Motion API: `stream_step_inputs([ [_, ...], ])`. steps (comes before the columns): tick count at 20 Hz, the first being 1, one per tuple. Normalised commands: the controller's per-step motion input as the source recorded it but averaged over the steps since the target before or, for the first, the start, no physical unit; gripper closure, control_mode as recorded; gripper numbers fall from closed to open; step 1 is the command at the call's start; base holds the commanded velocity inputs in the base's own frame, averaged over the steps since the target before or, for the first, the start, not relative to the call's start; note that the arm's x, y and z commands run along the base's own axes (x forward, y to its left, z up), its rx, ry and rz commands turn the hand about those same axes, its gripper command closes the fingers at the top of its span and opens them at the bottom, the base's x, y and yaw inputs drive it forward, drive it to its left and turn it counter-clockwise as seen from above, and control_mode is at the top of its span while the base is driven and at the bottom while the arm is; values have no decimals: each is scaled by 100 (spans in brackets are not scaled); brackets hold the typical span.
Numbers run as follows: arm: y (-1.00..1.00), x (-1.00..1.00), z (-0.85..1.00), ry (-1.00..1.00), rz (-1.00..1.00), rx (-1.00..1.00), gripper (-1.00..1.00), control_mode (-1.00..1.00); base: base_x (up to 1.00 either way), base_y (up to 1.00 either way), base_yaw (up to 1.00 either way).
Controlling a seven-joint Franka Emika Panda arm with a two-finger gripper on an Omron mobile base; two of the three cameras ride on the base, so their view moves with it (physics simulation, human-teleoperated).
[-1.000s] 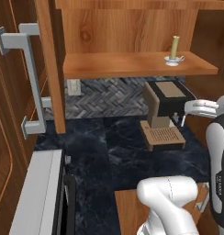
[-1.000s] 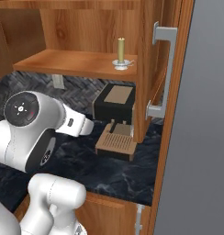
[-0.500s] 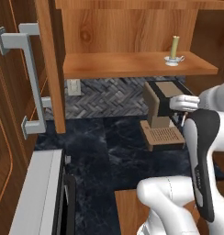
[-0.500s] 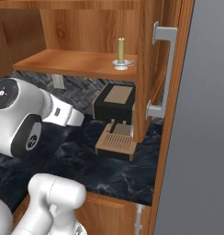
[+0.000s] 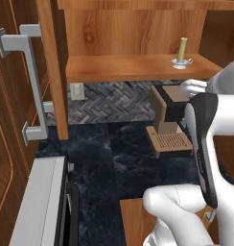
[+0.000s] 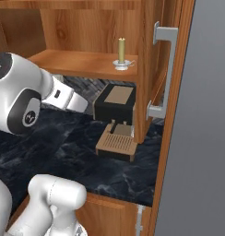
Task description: Get the candle and the wine from the cabinet and move them to the dining counter.
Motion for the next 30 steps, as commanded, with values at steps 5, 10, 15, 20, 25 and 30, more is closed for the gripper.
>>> stream_step_inputs([
  [5,-5,30,32,0,-9,-1,-100,-100,0,0,0],
  [10,0,13,19,-8,0,-10,-100,-100,0,0,0],
  [15,-19,0,15,-22,7,-17,-100,-100,0,0,0],
  [20,-31,3,14,-19,9,-18,-100,-100,0,0,0],
  [25,-19,15,4,-19,10,-15,-100,-100,0,0,0],
  [30,0,21,0,-4,4,-7,-100,-100,0,0,0],
])
